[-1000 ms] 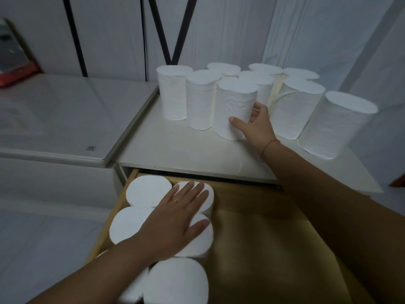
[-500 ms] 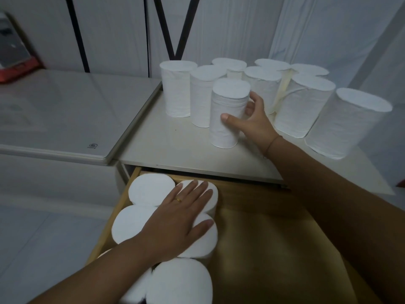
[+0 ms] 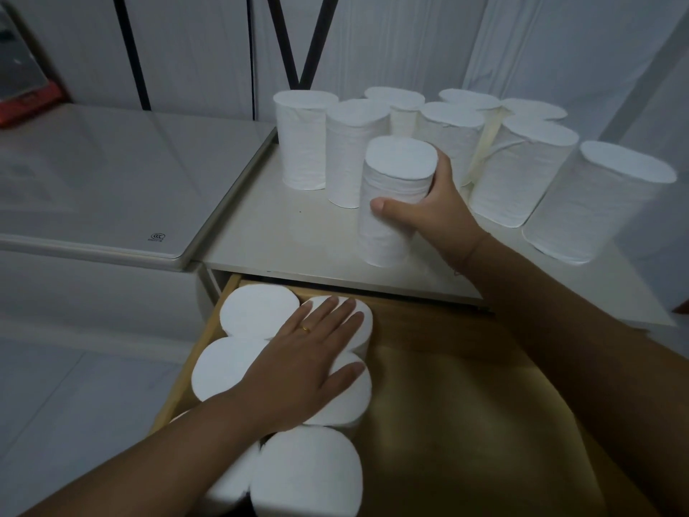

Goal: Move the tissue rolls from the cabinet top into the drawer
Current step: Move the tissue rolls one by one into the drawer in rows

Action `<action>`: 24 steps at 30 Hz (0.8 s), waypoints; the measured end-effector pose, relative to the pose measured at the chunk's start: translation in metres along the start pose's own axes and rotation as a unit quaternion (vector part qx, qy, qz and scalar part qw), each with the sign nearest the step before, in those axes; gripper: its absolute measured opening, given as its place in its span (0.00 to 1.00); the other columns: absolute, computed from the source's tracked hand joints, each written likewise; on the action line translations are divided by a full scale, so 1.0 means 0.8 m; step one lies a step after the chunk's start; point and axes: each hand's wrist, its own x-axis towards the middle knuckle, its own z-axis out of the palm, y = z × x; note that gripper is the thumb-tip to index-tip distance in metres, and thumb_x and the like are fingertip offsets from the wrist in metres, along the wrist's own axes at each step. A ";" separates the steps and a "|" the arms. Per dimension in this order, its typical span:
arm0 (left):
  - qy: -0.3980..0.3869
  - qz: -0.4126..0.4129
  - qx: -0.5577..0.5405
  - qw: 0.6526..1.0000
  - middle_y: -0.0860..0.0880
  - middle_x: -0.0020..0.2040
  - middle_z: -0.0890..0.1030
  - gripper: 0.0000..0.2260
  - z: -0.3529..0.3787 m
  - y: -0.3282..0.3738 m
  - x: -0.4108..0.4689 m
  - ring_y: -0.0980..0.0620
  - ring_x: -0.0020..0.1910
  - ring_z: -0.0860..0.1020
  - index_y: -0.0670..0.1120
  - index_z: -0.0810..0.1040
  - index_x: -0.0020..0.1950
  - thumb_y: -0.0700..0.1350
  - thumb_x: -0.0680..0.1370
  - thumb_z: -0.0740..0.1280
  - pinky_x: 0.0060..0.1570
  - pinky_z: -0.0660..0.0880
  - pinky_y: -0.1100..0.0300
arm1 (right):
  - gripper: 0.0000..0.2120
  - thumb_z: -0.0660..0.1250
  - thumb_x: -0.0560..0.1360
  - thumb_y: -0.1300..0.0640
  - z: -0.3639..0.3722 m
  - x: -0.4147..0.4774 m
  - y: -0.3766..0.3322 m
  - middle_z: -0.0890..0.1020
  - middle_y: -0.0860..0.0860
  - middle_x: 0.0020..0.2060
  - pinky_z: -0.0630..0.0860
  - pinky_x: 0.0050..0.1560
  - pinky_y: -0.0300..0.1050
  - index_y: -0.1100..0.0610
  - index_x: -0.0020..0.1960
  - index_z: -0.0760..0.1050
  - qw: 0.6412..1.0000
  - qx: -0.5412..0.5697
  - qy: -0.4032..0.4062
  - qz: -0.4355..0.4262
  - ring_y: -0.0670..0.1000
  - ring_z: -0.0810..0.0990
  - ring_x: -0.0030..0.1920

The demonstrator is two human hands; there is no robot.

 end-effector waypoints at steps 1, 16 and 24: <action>-0.001 0.001 0.003 1.000 0.58 0.76 0.41 0.30 0.000 0.000 0.000 0.60 0.74 0.35 0.57 0.44 0.77 0.67 0.76 0.37 0.69 0.28 0.61 | 0.46 0.79 0.63 0.53 -0.001 -0.010 -0.002 0.69 0.47 0.64 0.73 0.59 0.37 0.51 0.71 0.54 1.000 0.002 -0.004 0.000 0.46 0.71 0.63; -0.005 0.009 0.013 1.000 0.58 0.75 0.41 0.30 -0.003 0.003 -0.001 0.60 0.74 0.36 0.55 0.44 0.76 0.65 0.76 0.38 0.69 0.30 0.64 | 0.52 0.78 0.56 0.55 -0.034 -0.145 -0.029 0.66 0.46 0.66 0.74 0.60 0.35 0.50 0.71 0.50 0.998 -0.006 -0.053 -0.041 0.41 0.69 0.64; -0.006 0.005 0.013 1.000 0.57 0.76 0.43 0.31 -0.002 0.004 -0.002 0.59 0.75 0.38 0.54 0.46 0.77 0.64 0.76 0.39 0.71 0.33 0.61 | 0.55 0.80 0.57 0.53 -0.026 -0.185 0.011 0.62 0.36 0.64 0.69 0.55 0.23 0.51 0.72 0.47 0.994 -0.056 -0.093 -0.028 0.30 0.66 0.62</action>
